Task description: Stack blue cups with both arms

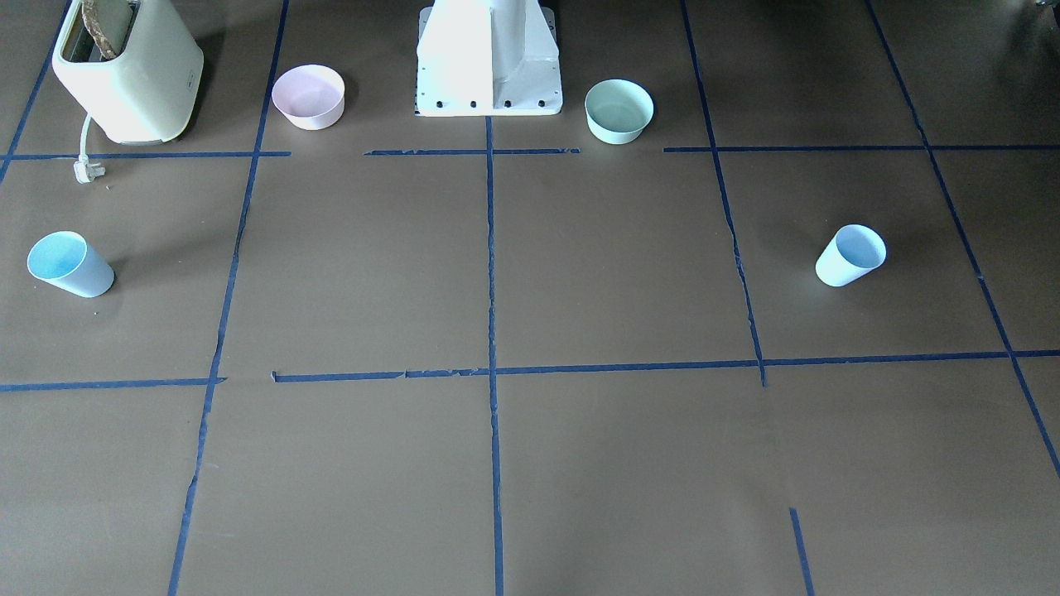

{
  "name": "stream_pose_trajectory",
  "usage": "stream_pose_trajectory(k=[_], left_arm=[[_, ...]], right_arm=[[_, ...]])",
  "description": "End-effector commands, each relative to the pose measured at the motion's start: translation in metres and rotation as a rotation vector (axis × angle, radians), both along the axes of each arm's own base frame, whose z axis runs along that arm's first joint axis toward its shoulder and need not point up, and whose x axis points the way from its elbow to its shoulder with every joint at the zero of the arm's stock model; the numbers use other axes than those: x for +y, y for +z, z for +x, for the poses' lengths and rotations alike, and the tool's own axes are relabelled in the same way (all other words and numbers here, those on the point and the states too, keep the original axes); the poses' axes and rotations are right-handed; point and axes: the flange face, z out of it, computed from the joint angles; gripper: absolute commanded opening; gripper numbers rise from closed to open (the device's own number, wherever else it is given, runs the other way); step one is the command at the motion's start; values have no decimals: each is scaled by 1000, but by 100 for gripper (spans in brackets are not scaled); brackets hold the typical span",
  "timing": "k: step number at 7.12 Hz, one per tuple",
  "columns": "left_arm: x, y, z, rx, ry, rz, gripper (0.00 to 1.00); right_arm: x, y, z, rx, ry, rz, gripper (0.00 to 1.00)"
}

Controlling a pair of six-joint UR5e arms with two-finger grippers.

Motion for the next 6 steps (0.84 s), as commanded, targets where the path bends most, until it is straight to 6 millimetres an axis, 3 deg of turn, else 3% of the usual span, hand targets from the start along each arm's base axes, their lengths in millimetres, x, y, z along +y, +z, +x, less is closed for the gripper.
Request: stream_pose_trajectory(k=[1, 2, 4, 5, 6], left_arm=[[-1, 3, 0, 0, 0, -4, 100], [-1, 2, 0, 0, 0, -3, 100], [0, 3, 0, 0, 8, 3, 100], [1, 3, 0, 2, 7, 1, 100], [-3, 3, 14, 20, 31, 3, 100]], right_arm=[[3, 3, 0, -3, -2, 0, 100], [10, 7, 0, -5, -8, -6, 100], [20, -5, 1, -8, -9, 15, 100], [28, 2, 2, -7, -10, 3, 100], [29, 0, 2, -9, -11, 4, 100]])
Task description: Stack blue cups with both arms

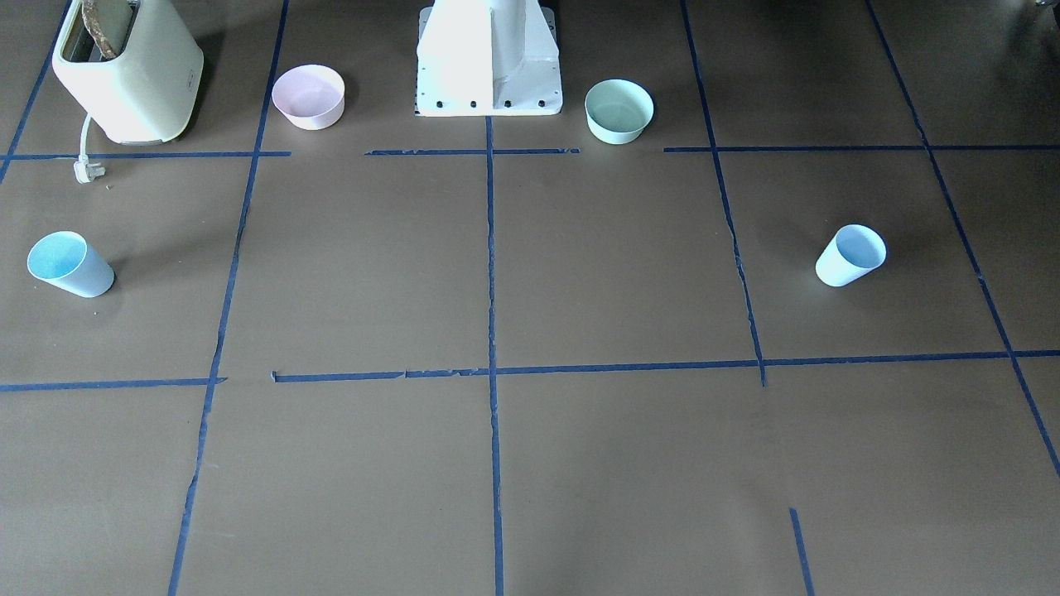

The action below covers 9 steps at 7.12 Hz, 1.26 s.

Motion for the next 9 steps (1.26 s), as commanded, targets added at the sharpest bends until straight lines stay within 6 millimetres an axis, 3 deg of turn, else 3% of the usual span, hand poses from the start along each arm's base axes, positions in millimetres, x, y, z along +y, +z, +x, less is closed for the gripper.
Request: stream_pose_trajectory(k=[1, 2, 3, 5, 7, 9], left_arm=[[-4, -18, 79, 108, 56, -61, 100], [-6, -33, 121, 125, 30, -61, 100], [1, -34, 141, 142, -9, -53, 100], [6, -44, 203, 92, -152, -102, 100], [9, -45, 218, 104, -183, -147, 100], [13, -50, 254, 101, -148, -173, 100]], right_arm=[[3, 0, 0, 2, -1, 3, 100], [2, -1, 0, 3, 0, 7, 100], [-2, -5, 0, 3, 5, 12, 100], [-2, -3, 0, 4, 6, 5, 100], [-2, -3, -1, 2, 2, 8, 100], [-2, -3, -1, 2, 1, 9, 100]])
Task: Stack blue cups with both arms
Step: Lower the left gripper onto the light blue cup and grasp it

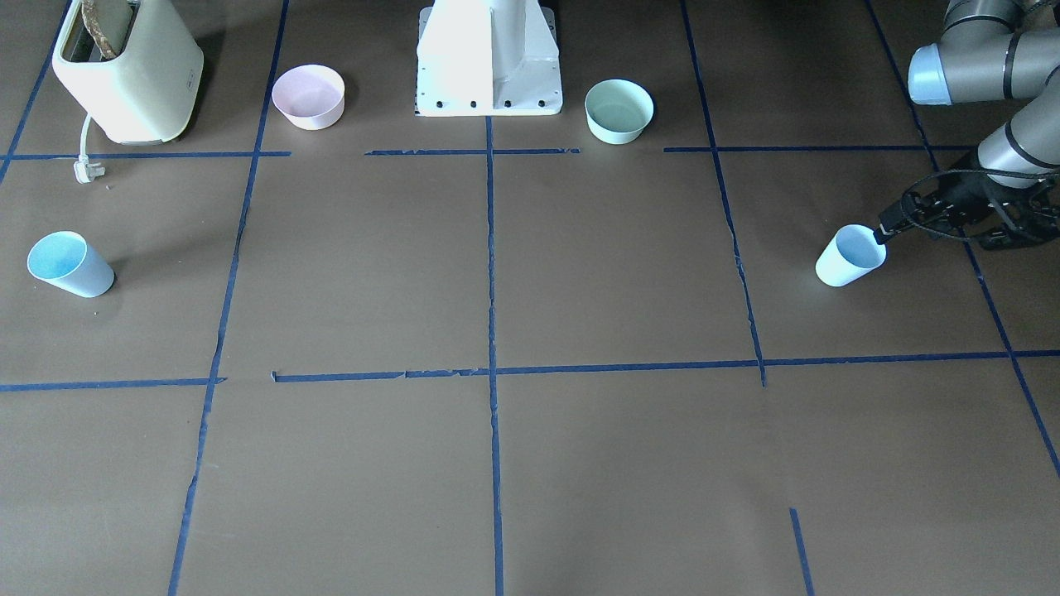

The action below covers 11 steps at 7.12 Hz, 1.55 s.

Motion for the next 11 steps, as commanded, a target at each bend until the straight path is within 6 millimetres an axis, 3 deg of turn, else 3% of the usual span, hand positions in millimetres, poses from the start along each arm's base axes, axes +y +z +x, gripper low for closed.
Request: stream_pose_trajectory(k=[1, 3, 4, 6, 7, 9, 10, 11], left_arm=[[3, 5, 24, -5, 26, -25, 100], [-2, 7, 51, -8, 64, -28, 97], [-5, 11, 53, -20, 60, -27, 85], [-6, 15, 54, -28, 61, -29, 11], [-6, 14, 54, -25, 60, -30, 0], [-6, -8, 54, 3, 60, -3, 0], [-16, -42, 61, 36, 37, 17, 0], [-42, -106, 82, 112, -25, -16, 0]], right_arm=[[0, 0, 1, -1, 1, 0, 100], [0, 0, 0, -3, 0, -2, 100], [0, 0, 0, -3, -1, 0, 100], [0, -1, 0, -3, -1, 1, 100], [0, 1, 0, 1, 0, -1, 100], [-1, -1, 0, -1, -1, 10, 100], [1, -1, 0, -5, 1, 21, 100], [1, -1, 0, -6, 1, 28, 100]])
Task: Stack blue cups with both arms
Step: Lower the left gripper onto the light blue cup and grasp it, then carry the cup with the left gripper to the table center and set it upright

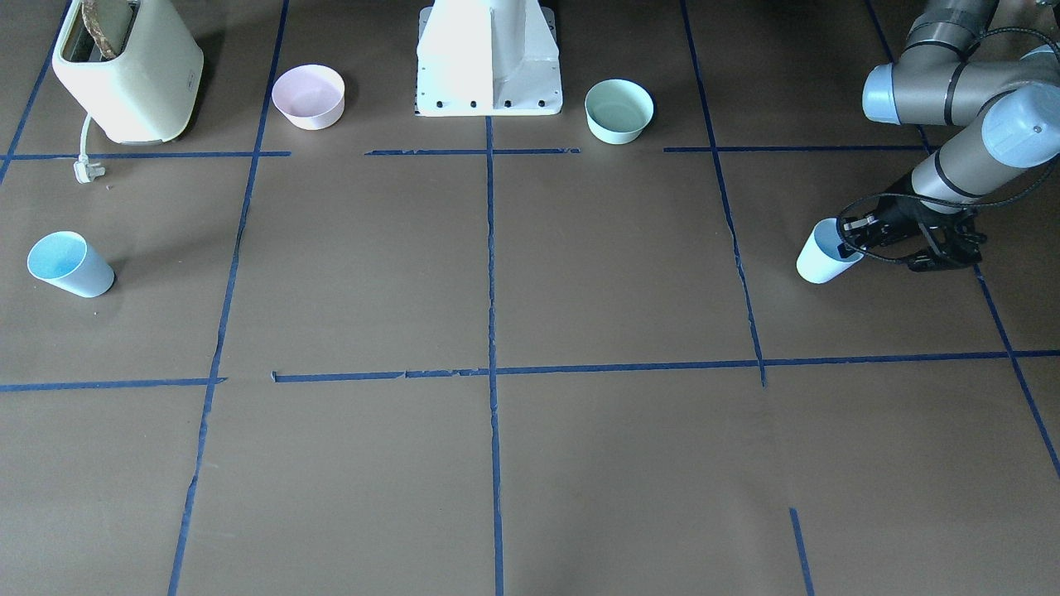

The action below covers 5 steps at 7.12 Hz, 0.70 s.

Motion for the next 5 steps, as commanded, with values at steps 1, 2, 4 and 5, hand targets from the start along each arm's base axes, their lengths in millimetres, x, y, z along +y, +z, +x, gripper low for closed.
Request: stream_pose_trajectory(k=[1, 2, 4, 5], left_arm=[[-48, -134, 45, 150, -118, -73, 0], [-31, -200, 113, 189, -101, -160, 0], [13, -296, 244, 103, -118, -111, 0], [25, -318, 295, 71, -121, -70, 0]], right_arm=[[1, -2, 0, -7, 1, 28, 100], [3, -1, 0, -9, 0, 47, 100], [2, -6, 0, -12, 1, 61, 100], [2, -4, 0, -11, 7, 51, 100]])
